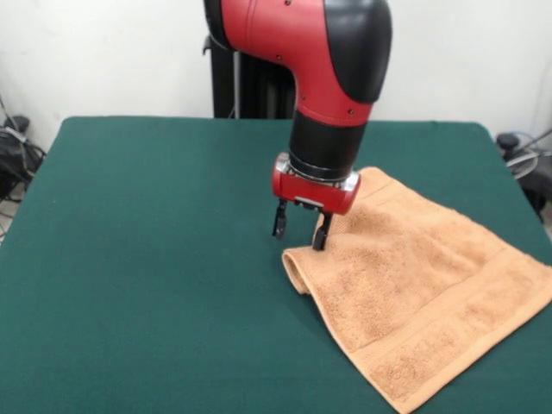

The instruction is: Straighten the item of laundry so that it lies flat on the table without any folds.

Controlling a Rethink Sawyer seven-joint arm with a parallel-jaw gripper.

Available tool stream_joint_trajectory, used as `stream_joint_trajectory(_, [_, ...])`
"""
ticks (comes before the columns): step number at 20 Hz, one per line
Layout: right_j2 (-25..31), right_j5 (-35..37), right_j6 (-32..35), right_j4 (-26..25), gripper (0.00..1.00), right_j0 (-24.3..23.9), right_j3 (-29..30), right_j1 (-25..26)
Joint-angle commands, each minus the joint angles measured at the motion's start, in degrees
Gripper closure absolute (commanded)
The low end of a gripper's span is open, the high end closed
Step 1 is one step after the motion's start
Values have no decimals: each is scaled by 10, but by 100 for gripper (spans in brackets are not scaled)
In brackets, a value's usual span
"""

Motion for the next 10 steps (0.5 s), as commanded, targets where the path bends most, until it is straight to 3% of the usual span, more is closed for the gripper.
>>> stream_joint_trajectory(1, [78, -21, 109, -2, 0, 4, 8, 21])
stream_joint_trajectory(10, [74, -17, 122, 14, 0, 19, -9, 22])
